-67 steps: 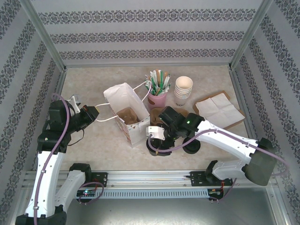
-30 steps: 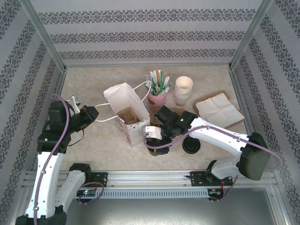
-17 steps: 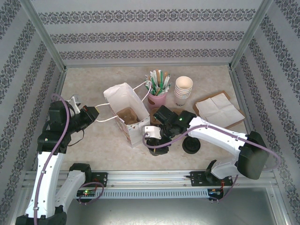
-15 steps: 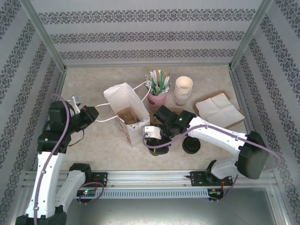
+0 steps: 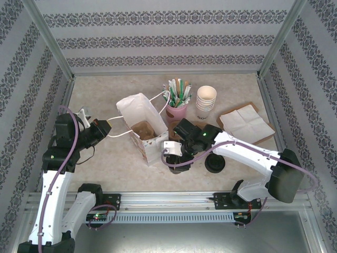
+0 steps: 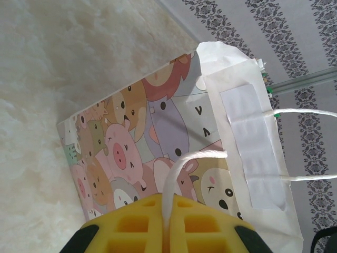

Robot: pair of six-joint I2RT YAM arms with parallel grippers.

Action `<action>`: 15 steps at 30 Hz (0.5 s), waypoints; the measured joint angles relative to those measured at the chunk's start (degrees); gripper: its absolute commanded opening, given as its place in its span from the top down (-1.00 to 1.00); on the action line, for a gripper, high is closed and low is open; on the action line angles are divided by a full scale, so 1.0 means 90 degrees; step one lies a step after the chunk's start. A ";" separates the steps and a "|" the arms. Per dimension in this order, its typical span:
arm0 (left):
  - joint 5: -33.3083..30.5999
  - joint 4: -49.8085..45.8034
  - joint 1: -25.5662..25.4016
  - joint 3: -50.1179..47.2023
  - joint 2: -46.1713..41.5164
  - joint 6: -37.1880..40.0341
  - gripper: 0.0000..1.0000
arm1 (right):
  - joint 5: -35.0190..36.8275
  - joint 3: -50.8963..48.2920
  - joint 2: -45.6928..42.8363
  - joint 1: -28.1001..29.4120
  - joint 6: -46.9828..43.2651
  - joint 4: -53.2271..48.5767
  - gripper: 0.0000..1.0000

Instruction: Pack the takeout coffee

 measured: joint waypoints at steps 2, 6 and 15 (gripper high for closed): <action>0.0000 0.0002 0.0000 -0.0005 0.0005 -0.0019 0.84 | 0.0087 0.0000 -0.0143 0.0002 0.0223 -0.0015 -0.27; 0.0005 0.0002 0.0000 -0.0005 0.0022 -0.0075 0.86 | 0.0248 0.0002 -0.0525 0.0015 0.0709 -0.0034 -0.24; 0.0080 0.0019 -0.0002 -0.0029 0.0087 -0.0289 0.91 | 0.0289 0.0731 -0.1637 0.0265 0.1792 -0.0255 -0.19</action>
